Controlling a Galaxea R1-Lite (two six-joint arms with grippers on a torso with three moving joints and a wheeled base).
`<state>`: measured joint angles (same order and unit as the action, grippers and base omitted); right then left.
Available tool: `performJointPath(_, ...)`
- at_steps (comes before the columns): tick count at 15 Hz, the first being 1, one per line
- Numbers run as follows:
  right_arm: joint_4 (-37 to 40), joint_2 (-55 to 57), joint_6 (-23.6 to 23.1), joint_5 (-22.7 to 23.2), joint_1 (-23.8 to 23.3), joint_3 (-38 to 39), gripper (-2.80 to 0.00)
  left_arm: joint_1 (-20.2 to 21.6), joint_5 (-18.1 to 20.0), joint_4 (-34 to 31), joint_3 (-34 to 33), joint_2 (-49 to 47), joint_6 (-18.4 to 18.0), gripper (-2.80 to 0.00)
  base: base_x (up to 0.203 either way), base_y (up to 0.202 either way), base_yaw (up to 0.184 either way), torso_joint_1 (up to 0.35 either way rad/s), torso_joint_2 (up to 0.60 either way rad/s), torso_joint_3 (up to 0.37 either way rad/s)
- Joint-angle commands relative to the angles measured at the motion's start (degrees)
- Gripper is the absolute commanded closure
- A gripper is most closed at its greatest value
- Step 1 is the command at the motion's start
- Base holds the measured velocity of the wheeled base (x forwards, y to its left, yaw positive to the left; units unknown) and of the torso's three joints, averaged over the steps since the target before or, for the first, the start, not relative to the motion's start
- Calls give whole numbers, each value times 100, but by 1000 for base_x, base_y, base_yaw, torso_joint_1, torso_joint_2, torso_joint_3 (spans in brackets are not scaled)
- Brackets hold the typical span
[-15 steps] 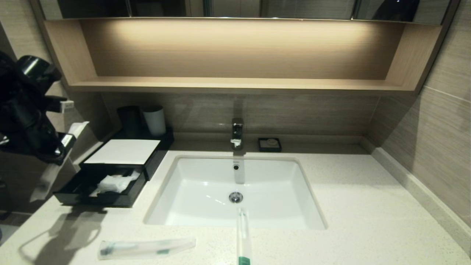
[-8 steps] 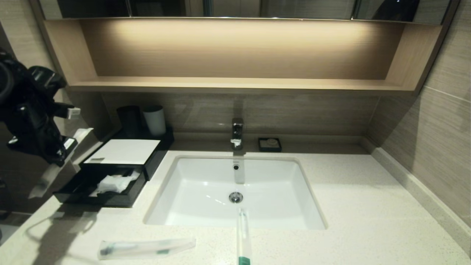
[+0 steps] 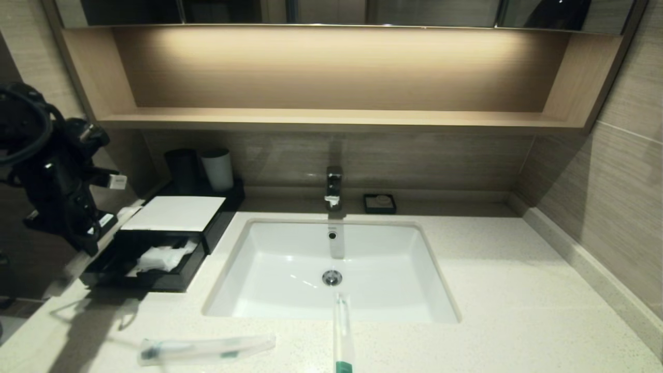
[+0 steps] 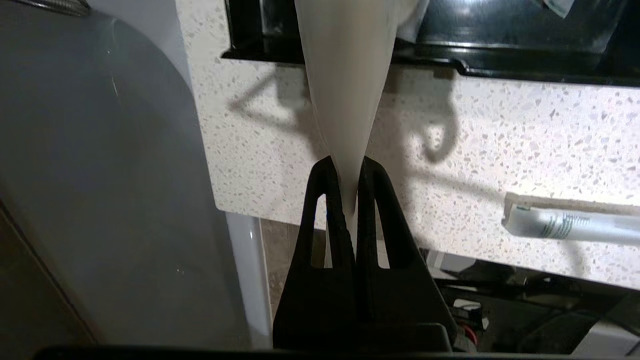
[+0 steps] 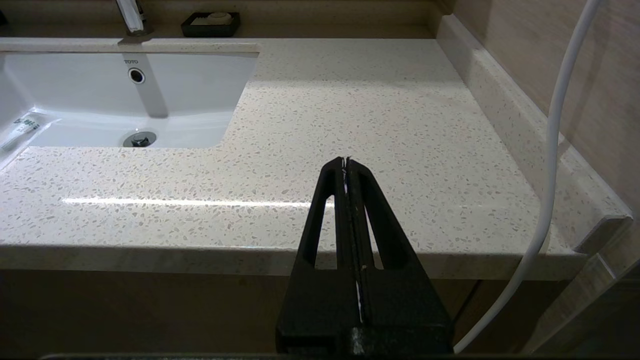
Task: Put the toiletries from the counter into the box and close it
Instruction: Place the bathroom toiletry into the drawer
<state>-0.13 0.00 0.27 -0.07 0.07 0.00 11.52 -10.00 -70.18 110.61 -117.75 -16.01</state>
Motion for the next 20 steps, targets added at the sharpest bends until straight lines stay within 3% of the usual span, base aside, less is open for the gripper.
performJointPath(1, -4, 0, 0, -1, 1, 9, 0, -80, -11, -225, -4, -64, -59, 0, 0, 0, 0, 0, 0, 0)
performJointPath(11, -4, 0, 0, -1, 1, 9, 0, -116, 6, -769, -4, -556, -69, 0, 0, 0, 0, 0, 0, 0)
performJointPath(20, -4, 0, 0, -1, 1, 9, 0, -221, -2, -612, 5, -724, 18, 0, 0, 0, 0, 0, 0, 0)
